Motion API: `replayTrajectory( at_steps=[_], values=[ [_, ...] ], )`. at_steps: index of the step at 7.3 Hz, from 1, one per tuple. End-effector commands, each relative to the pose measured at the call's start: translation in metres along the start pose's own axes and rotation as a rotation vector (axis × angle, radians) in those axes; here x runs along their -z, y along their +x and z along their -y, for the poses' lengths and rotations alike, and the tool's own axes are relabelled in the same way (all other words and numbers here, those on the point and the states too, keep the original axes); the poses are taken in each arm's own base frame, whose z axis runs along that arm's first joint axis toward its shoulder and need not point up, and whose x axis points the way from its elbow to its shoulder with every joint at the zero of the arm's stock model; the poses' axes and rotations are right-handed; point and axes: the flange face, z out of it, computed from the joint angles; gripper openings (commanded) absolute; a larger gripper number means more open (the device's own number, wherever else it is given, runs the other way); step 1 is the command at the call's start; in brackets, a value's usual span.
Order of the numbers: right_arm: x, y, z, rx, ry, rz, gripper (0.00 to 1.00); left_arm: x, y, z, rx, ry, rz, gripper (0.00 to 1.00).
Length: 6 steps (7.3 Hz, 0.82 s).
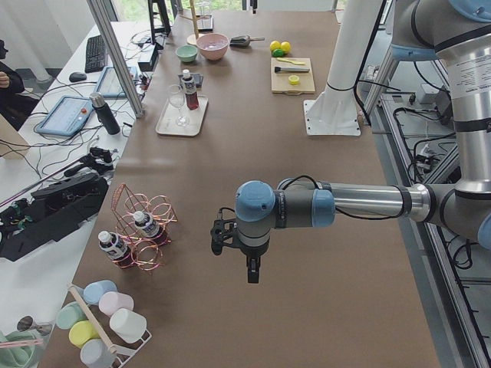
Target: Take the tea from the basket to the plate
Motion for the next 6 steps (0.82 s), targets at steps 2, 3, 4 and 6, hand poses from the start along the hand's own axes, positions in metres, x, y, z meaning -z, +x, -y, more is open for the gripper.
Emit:
replayTrajectory(
  at_steps=[2, 3, 4, 6],
  values=[
    [-0.005, 0.01, -0.004, -0.116, -0.008, 0.008, 1.0, 0.0, -0.001, 0.0, 0.001, -0.001, 0.0, 0.98],
    [-0.004, 0.011, -0.005, -0.163, -0.002, 0.009, 1.0, -0.001, -0.001, 0.001, 0.002, -0.001, 0.0, 0.98],
    [-0.003, 0.013, -0.005, -0.163, 0.003, -0.001, 1.0, 0.001, 0.0, 0.001, 0.0, 0.001, 0.0, 0.98],
    [-0.003, 0.018, -0.007, -0.175, 0.005, -0.008, 1.0, 0.0, 0.0, 0.0, 0.002, -0.001, 0.0, 0.98]
  ],
)
